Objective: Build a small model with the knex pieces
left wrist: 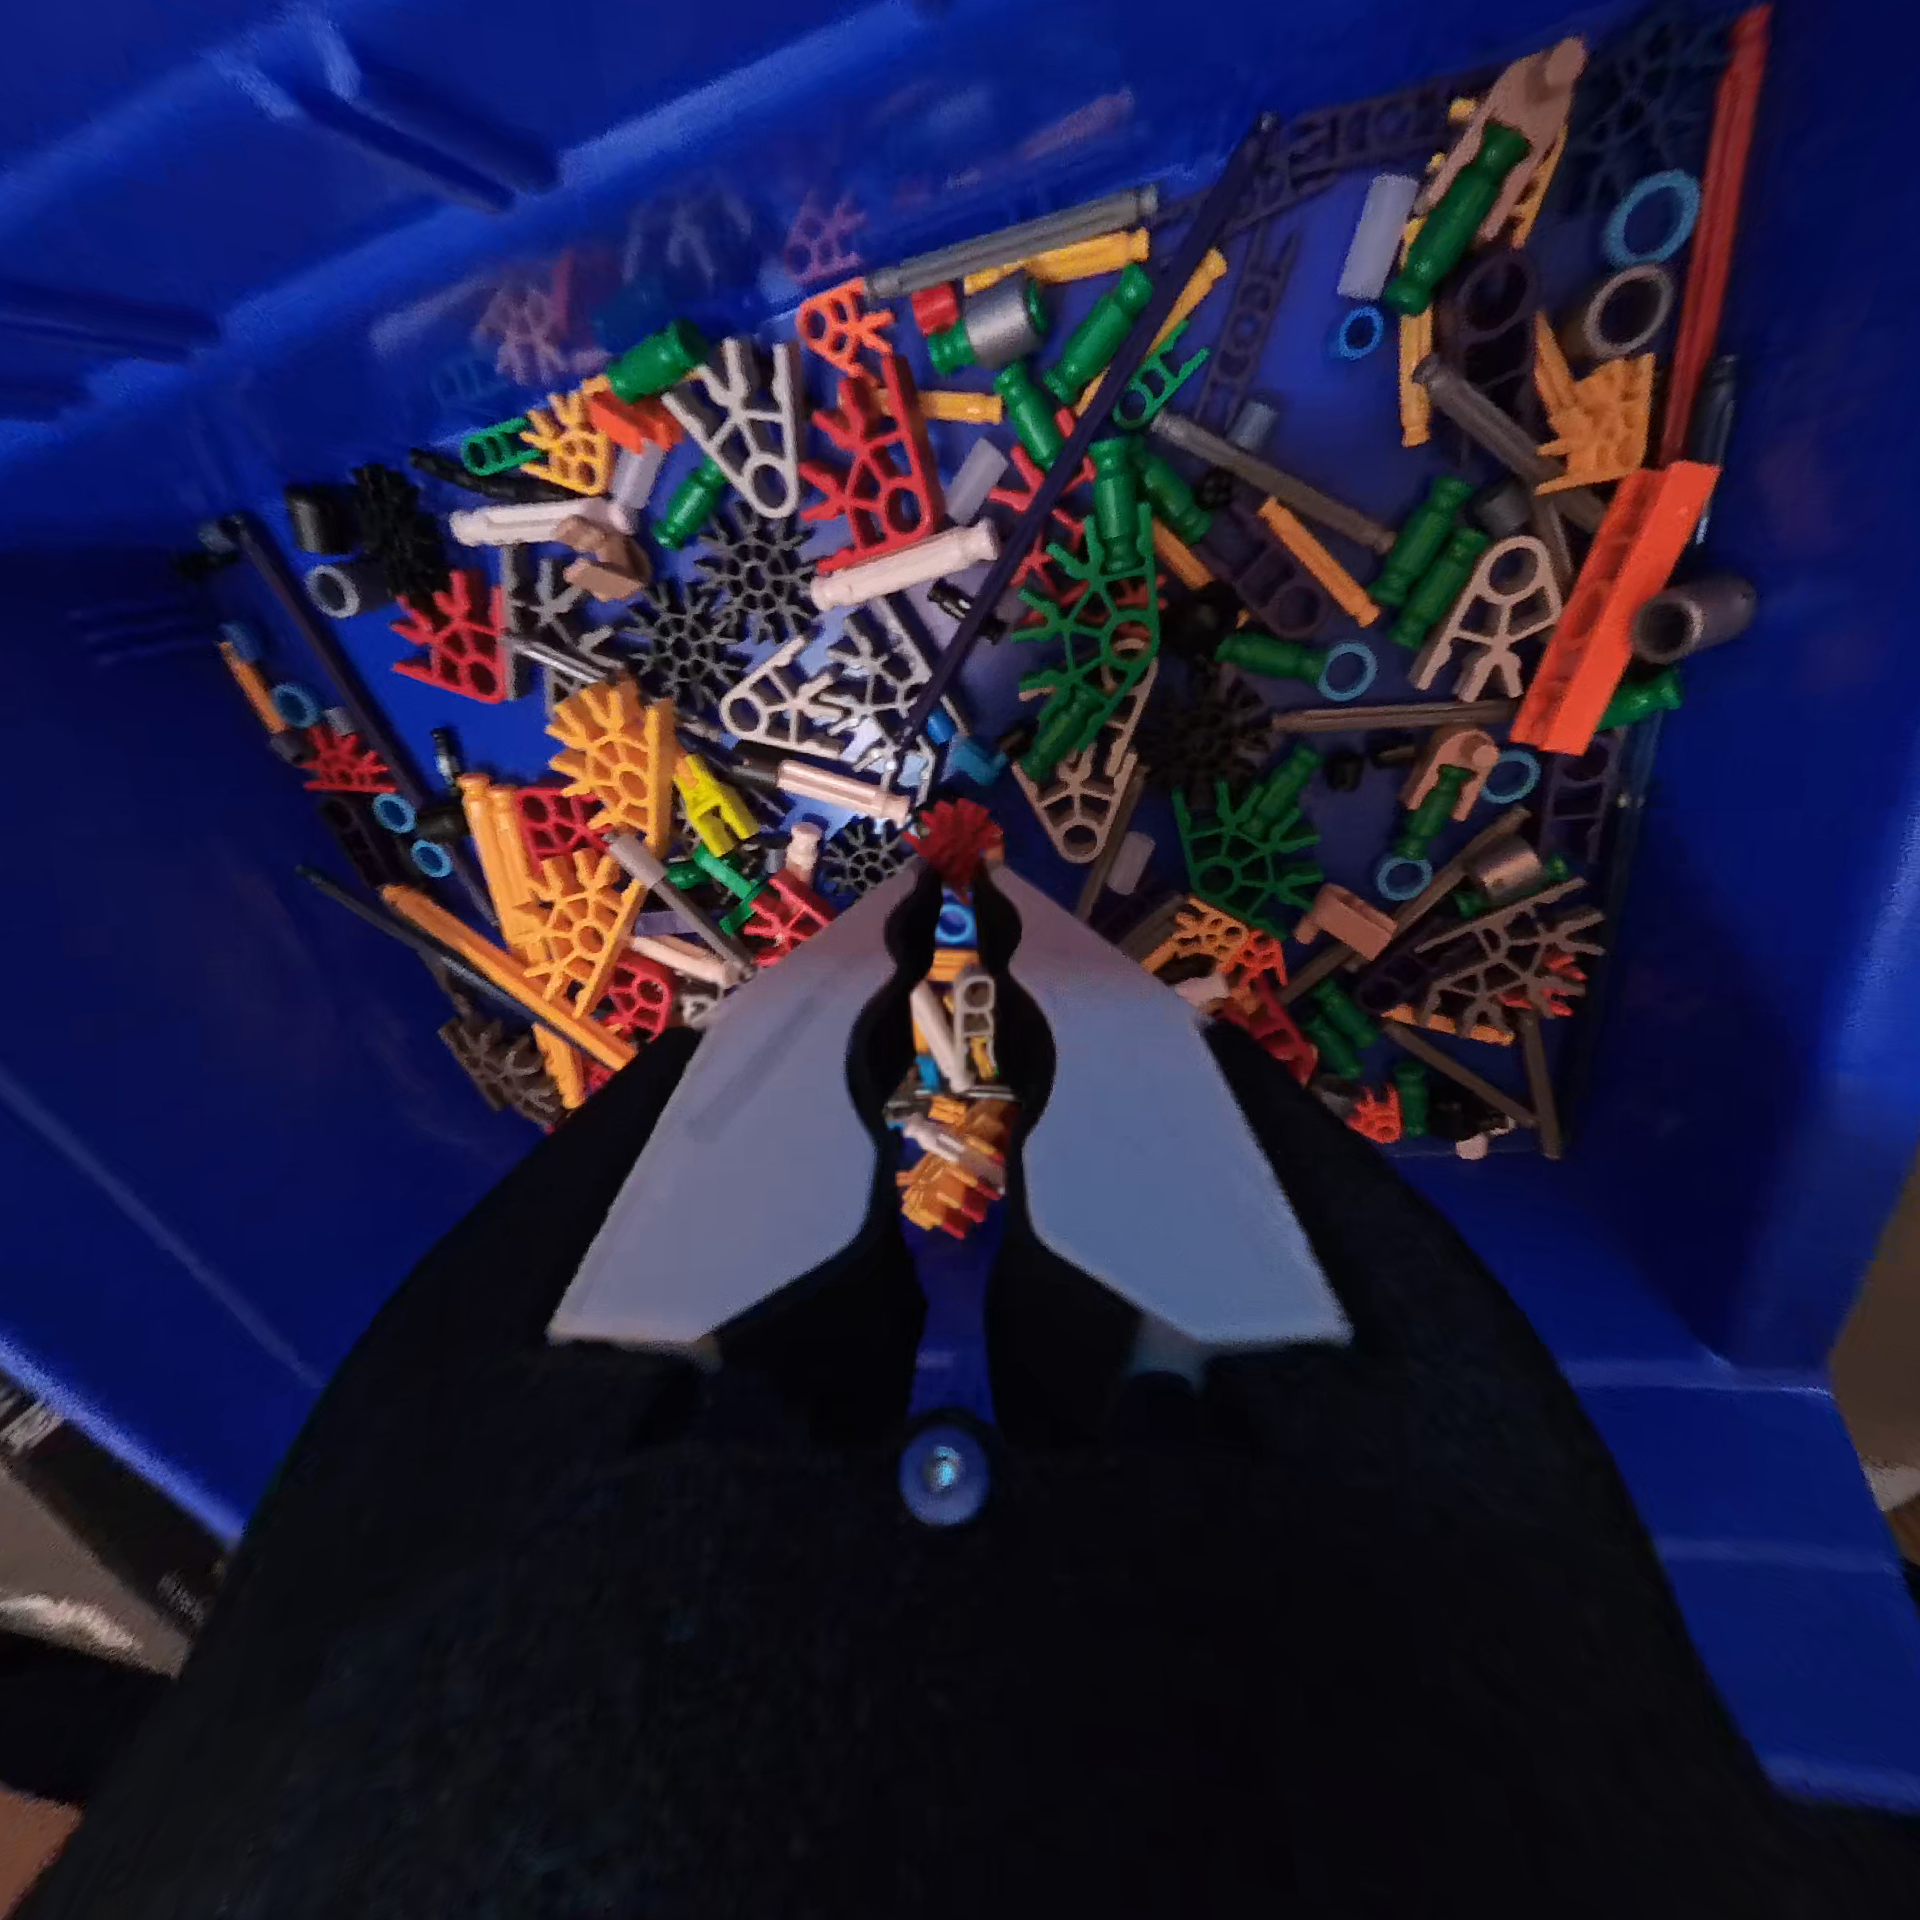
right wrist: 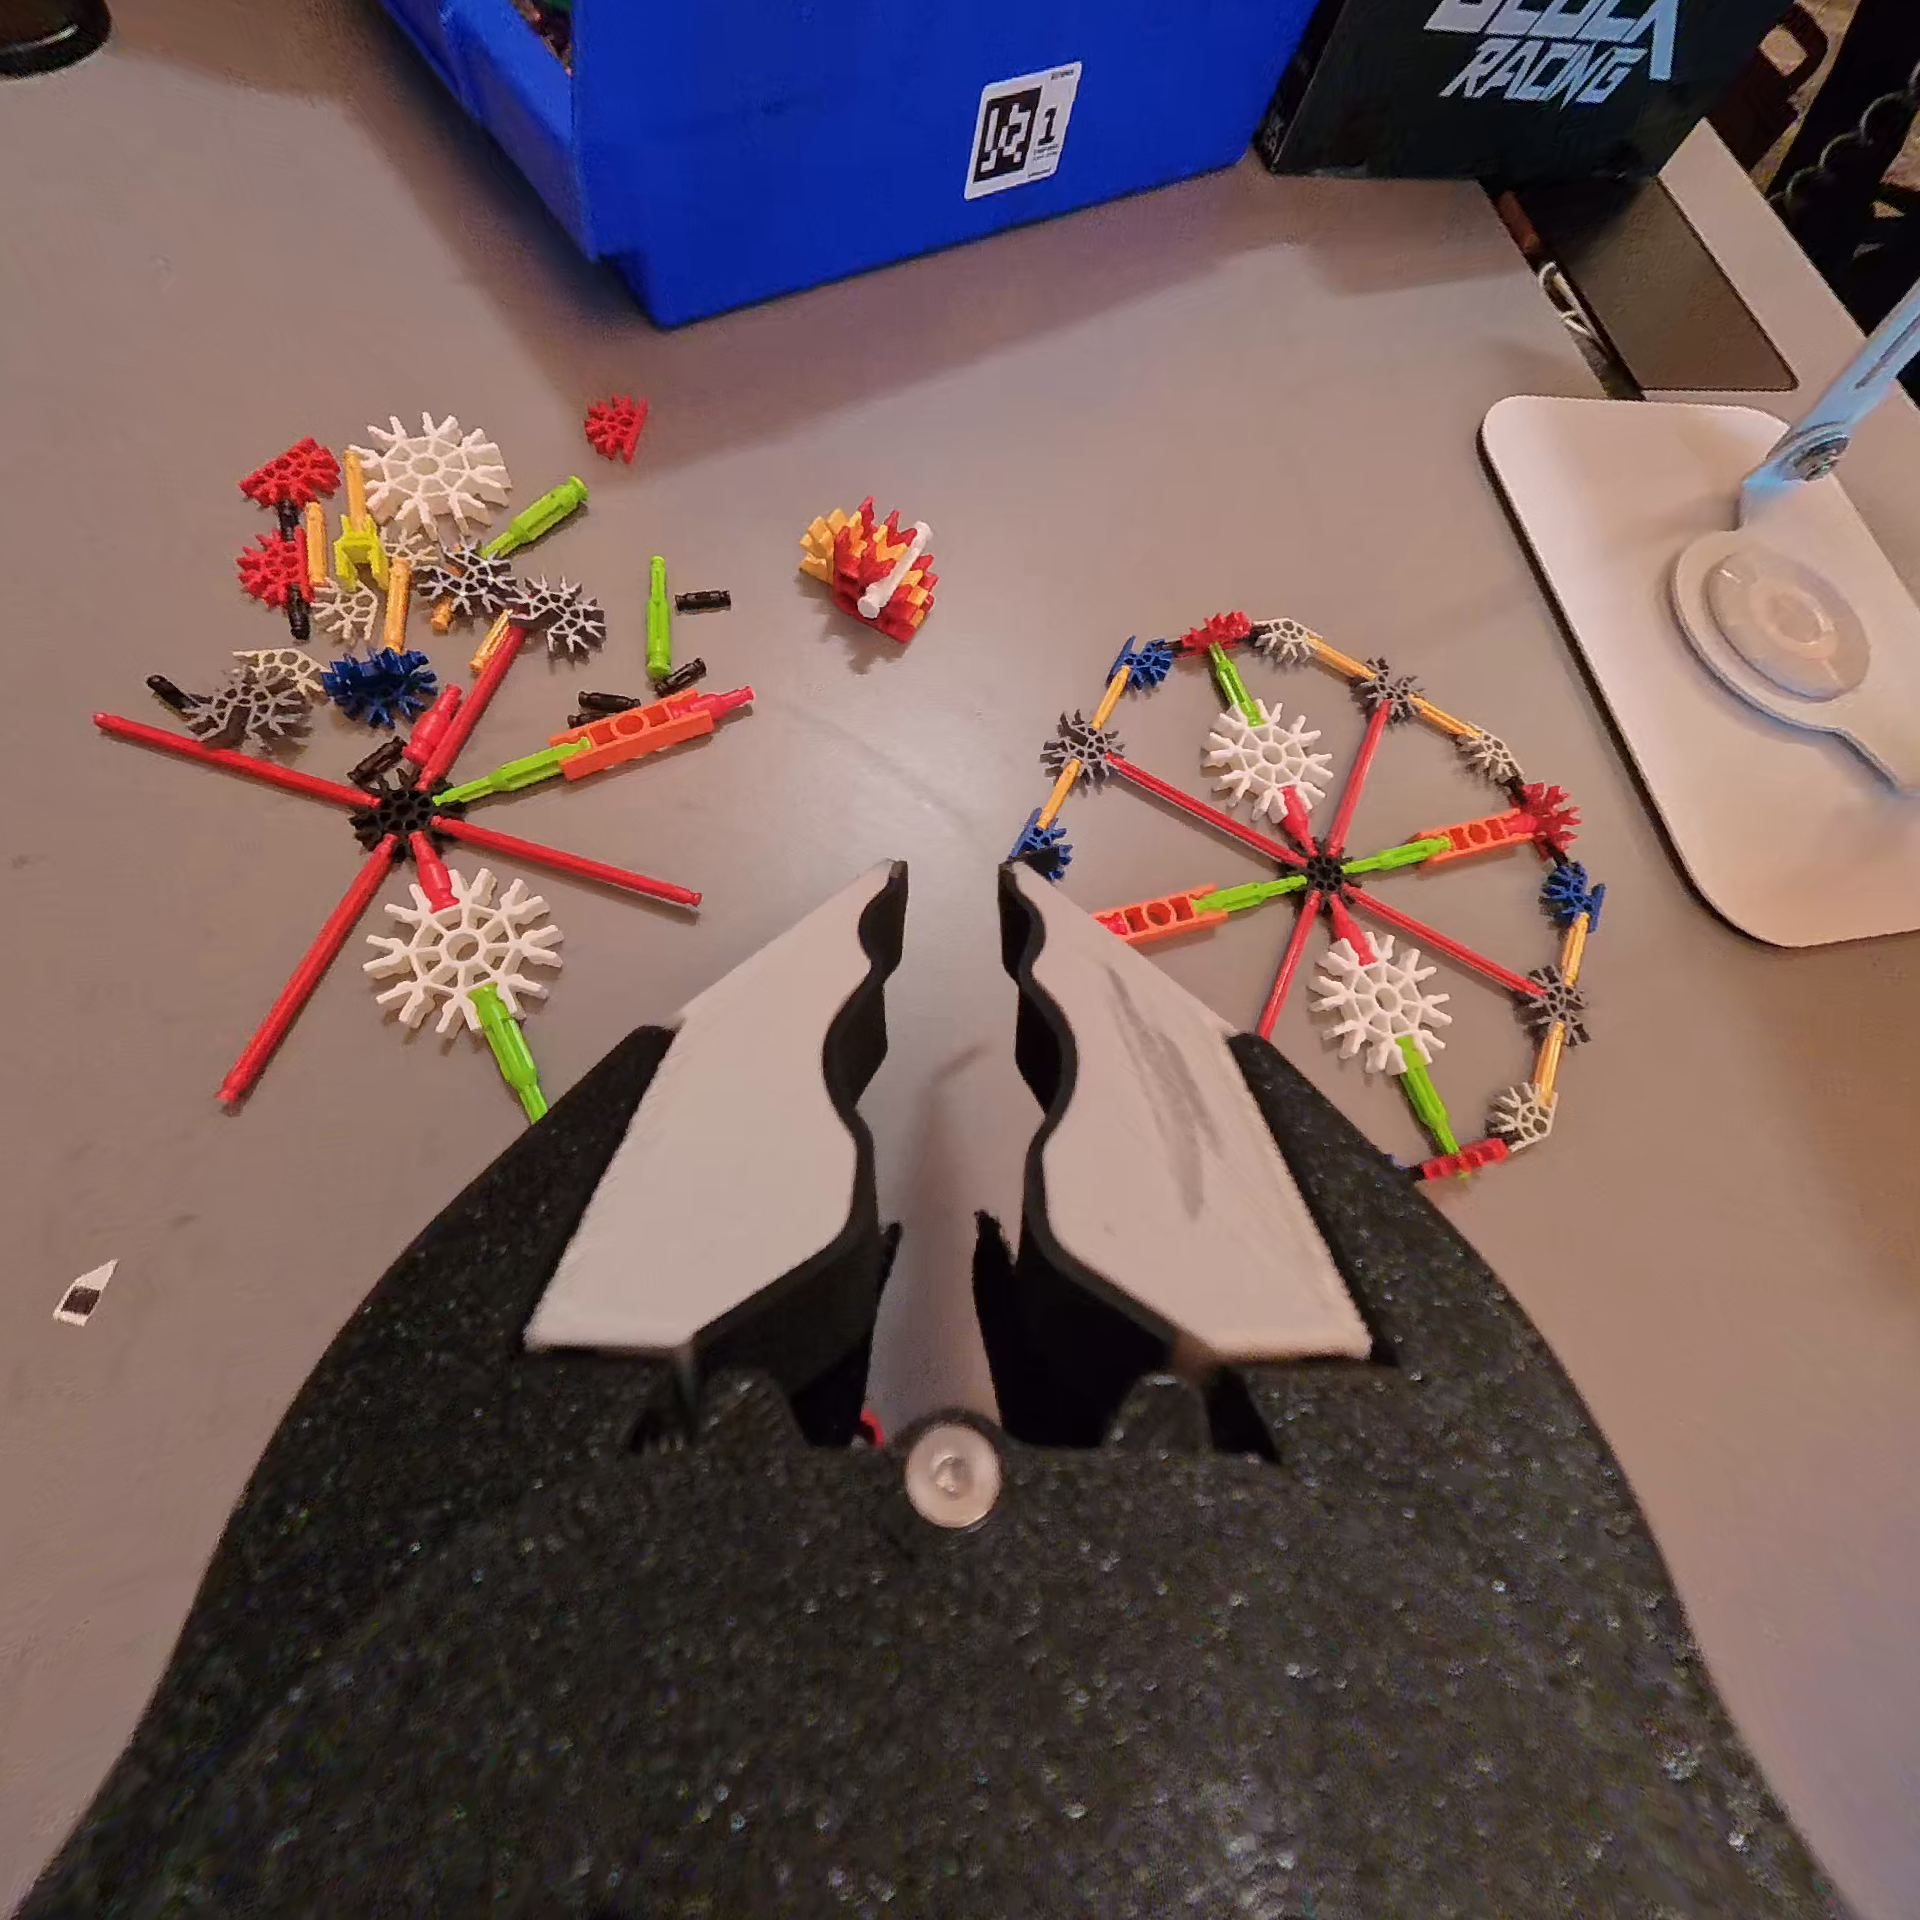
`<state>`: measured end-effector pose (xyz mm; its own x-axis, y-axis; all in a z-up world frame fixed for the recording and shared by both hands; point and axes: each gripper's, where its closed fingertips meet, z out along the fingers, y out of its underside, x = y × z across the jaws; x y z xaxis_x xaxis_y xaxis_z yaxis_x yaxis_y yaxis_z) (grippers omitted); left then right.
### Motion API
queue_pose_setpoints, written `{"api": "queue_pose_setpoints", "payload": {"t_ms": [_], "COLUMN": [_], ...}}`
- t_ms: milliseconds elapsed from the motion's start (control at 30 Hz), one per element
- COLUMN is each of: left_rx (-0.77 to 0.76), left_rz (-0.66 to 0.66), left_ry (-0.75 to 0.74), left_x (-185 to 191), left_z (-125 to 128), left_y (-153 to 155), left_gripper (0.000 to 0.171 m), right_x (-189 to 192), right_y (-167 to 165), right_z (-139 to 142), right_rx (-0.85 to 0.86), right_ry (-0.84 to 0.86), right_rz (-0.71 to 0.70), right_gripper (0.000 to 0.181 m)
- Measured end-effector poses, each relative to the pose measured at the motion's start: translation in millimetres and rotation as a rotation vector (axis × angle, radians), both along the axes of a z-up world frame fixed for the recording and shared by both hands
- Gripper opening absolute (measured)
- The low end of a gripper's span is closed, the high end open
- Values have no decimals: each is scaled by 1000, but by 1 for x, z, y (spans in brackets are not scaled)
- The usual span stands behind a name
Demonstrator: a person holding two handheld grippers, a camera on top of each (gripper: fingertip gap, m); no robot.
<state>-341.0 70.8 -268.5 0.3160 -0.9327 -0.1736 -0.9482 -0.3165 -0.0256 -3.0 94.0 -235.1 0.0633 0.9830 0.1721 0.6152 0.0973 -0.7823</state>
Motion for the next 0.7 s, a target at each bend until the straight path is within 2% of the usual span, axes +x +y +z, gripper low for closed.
{"api": "queue_pose_setpoints", "payload": {"t_ms": [100,200,500,700], "left_rx": [45,67,65,57], "left_rz": [-9,-19,-24,-18], "left_ry": [-45,-29,-67,-26], "left_x": [8,8,14,6], "left_z": [16,24,31,29], "left_y": [1,-1,-13,-18], "left_gripper": [2,2,2,2], "right_x": [0,-1,-1,-1], "right_y": [-1,-2,-2,-3], "right_z": [0,0,3,2], "right_rx": [1,4,12,10], "right_ry": [-3,-4,3,-1], "right_rz": [4,7,7,8], "right_gripper": [17,17,17,17]}}
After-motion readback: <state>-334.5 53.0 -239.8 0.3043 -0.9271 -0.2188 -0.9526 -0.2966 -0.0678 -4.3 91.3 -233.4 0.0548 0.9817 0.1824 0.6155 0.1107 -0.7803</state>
